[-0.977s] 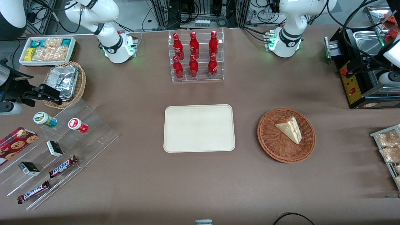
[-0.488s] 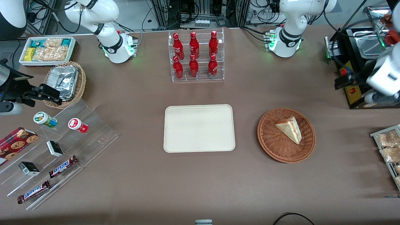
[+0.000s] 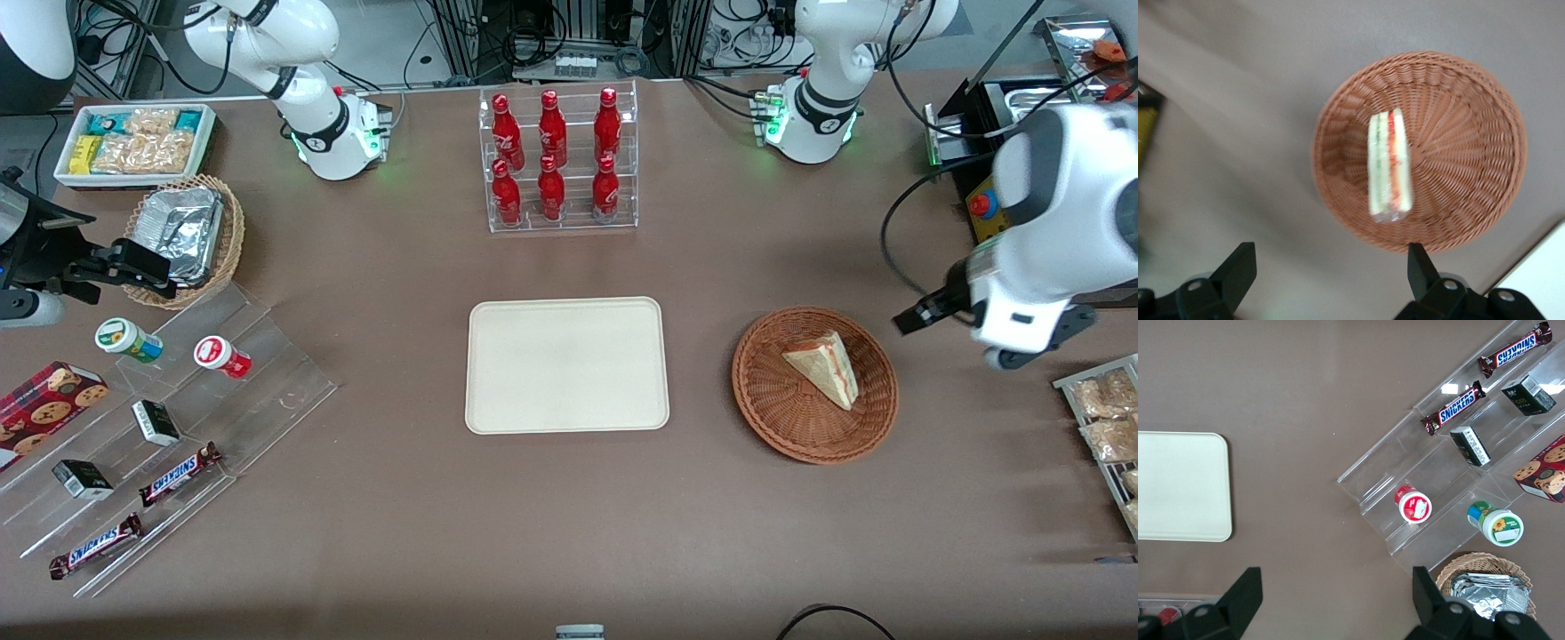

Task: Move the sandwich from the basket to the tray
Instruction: 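Lower the left gripper onto the wrapped sandwich and close on it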

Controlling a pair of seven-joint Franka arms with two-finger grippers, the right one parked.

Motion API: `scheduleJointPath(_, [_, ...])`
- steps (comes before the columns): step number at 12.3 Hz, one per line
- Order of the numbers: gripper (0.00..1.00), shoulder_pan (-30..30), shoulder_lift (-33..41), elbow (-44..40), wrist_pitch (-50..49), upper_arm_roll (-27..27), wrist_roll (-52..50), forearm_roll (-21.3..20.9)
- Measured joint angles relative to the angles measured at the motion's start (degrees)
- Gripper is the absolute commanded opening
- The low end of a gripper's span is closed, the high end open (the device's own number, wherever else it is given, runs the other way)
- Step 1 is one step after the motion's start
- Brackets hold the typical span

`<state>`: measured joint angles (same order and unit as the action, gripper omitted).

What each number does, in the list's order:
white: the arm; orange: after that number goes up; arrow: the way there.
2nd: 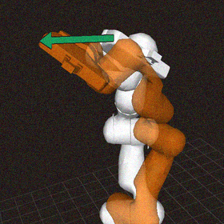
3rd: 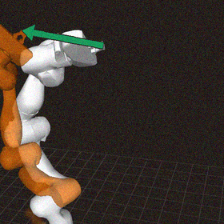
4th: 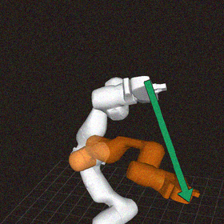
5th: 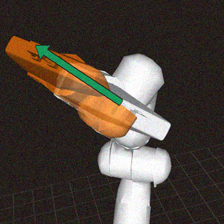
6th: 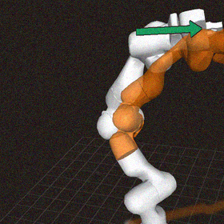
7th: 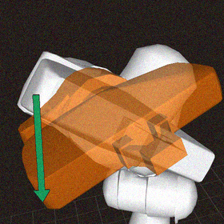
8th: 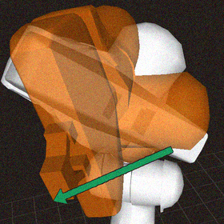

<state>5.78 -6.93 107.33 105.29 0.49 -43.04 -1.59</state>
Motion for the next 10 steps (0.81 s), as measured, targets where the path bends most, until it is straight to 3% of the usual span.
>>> scheduleJointPath(3, [1.00,3.70,-5.15,2.30,9.27,-0.36,-18.06,-0.02])
scheduleJointPath(10, [0.99,4.69,-7.63,12.68,21.87,-0.35,-21.52,-1.21])
